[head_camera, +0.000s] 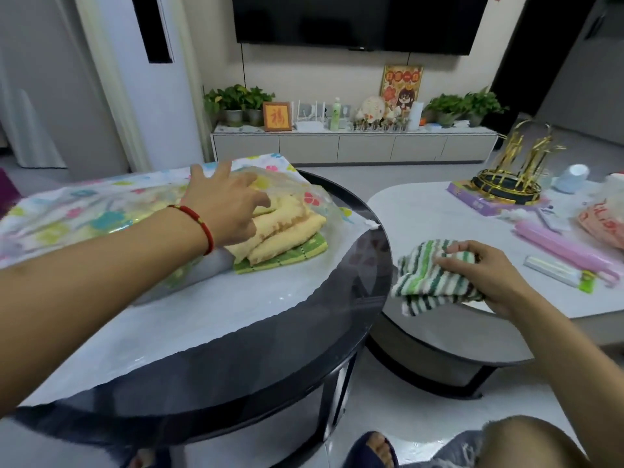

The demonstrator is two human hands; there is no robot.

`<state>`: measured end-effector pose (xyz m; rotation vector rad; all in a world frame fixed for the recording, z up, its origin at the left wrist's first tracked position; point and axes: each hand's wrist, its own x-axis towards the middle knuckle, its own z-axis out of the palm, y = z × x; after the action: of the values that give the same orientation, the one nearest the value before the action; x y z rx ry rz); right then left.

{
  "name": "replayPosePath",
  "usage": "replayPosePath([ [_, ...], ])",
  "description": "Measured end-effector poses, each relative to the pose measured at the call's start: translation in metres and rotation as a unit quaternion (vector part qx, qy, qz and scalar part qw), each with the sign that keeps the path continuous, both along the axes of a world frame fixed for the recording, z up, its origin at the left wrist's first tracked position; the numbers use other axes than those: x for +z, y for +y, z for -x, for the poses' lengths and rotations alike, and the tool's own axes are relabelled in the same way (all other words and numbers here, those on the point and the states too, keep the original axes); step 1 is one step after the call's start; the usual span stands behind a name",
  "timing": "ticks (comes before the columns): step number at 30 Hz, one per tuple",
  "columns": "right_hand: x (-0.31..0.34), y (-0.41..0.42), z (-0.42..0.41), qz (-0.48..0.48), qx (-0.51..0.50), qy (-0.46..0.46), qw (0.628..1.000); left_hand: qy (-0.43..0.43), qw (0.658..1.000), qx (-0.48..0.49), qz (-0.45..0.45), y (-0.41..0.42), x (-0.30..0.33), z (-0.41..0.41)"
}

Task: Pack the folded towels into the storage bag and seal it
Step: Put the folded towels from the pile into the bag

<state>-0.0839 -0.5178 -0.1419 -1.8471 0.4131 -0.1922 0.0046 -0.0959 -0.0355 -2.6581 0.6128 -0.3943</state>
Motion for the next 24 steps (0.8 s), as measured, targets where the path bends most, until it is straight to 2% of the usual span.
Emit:
replayPosePath([
  [5,0.060,0.067,0.053,-0.147,0.166,-0.049,0.974,0.074,0.993,0.071,0.053,0.054,0.008,0.023],
  [7,0.070,0.101,0.055,-0.158,0.228,-0.037,0.960,0.076,0.993,0.066,0.056,0.064,0.006,0.032],
  [11,0.069,0.179,0.042,-0.164,0.308,-0.016,0.937,0.029,0.995,0.028,0.091,0.076,0.015,0.035],
  [14,0.055,0.237,0.022,-0.173,0.310,-0.065,0.932,0.010,0.997,0.006,0.070,0.083,0.036,0.030],
  [18,0.027,0.298,-0.003,-0.188,0.265,-0.127,0.937,-0.029,0.999,0.002,0.016,0.101,0.058,0.030],
  [21,0.005,0.325,-0.008,-0.140,0.268,-0.063,0.951,-0.014,1.000,0.007,-0.004,0.124,0.052,0.032],
  [24,-0.006,0.336,-0.008,-0.155,0.296,0.028,0.942,0.052,0.998,0.019,0.012,0.149,0.039,0.034],
])
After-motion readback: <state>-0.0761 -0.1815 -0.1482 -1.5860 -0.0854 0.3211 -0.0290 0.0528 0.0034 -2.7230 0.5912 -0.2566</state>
